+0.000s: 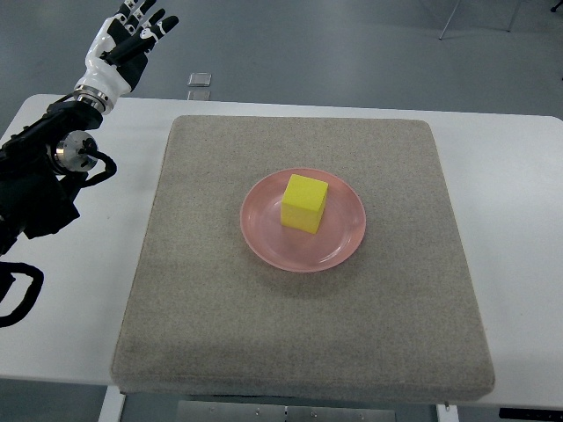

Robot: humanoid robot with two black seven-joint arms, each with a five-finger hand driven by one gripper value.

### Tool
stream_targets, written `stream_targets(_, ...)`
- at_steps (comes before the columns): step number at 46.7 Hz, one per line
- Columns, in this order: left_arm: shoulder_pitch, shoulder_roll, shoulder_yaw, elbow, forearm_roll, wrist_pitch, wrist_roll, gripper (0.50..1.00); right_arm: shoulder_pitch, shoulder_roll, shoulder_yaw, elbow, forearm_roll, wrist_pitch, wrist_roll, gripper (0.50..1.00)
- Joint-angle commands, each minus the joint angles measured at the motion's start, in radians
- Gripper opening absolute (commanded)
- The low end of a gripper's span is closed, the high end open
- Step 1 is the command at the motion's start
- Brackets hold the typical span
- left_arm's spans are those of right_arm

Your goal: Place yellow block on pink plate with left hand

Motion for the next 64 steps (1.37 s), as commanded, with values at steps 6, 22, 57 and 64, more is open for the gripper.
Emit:
stream_targets(6, 0.001, -0.011, -0.003, 0.007, 0.0, 0.015, 0.002, 0.992, 0.0, 0.0, 0.0, 0.0, 0.0, 0.0, 0.0, 0.924)
stream_targets(22, -0.001, -0.035, -0.004, 0.007, -0.093, 0.22, 0.052, 0.986, 0.0, 0.0, 0.0, 0.0, 0.0, 0.0, 0.0, 0.924)
stream_targets(57, 0.001, -0.037, 0.004, 0.049, -0.157, 0.085, 0.08, 0.988, -0.001, 0.0, -0.002, 0.008, -0.002, 0.001, -0.001, 0.924)
stream_targets(64, 0.001, -0.038, -0.002, 0.049, -0.158, 0.1, 0.08, 0.988, -0.001, 0.0, -0.003, 0.008, 0.002, 0.001, -0.003, 0.924)
